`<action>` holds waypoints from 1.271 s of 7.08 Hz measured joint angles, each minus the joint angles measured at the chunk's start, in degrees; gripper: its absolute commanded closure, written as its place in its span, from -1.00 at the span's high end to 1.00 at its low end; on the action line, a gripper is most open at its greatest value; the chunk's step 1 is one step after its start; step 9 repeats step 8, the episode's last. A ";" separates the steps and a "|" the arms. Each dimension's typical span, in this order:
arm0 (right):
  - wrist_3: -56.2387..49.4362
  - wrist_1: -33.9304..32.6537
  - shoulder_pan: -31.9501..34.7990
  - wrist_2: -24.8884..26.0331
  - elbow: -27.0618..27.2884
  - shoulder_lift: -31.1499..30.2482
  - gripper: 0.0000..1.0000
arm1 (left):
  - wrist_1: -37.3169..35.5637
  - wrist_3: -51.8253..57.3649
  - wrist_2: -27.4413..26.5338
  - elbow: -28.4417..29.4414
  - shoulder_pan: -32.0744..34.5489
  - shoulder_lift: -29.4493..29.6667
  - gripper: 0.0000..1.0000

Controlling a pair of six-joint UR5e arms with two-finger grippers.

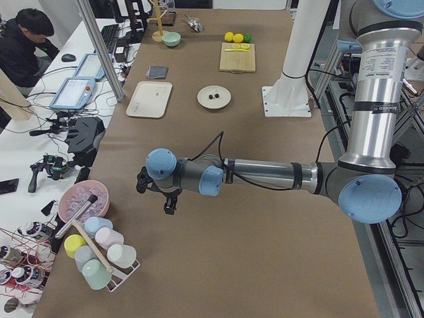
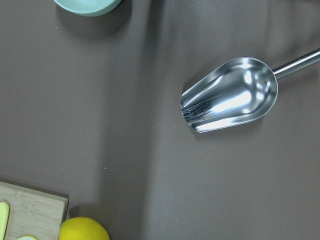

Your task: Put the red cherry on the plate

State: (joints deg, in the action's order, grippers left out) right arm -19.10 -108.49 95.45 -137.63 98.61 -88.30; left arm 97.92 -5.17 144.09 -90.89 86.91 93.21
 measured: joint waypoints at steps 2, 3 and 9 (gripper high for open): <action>-0.45 0.05 0.00 0.17 0.25 -0.28 1.00 | -1.29 0.09 1.45 -1.49 1.19 -0.27 0.96; -0.65 0.09 0.00 0.62 0.43 -0.26 1.00 | -1.78 0.09 2.53 -1.81 1.62 -0.35 0.96; -0.79 0.16 -0.07 2.91 0.73 1.16 1.00 | -2.30 0.32 2.73 -1.90 2.62 -0.51 0.96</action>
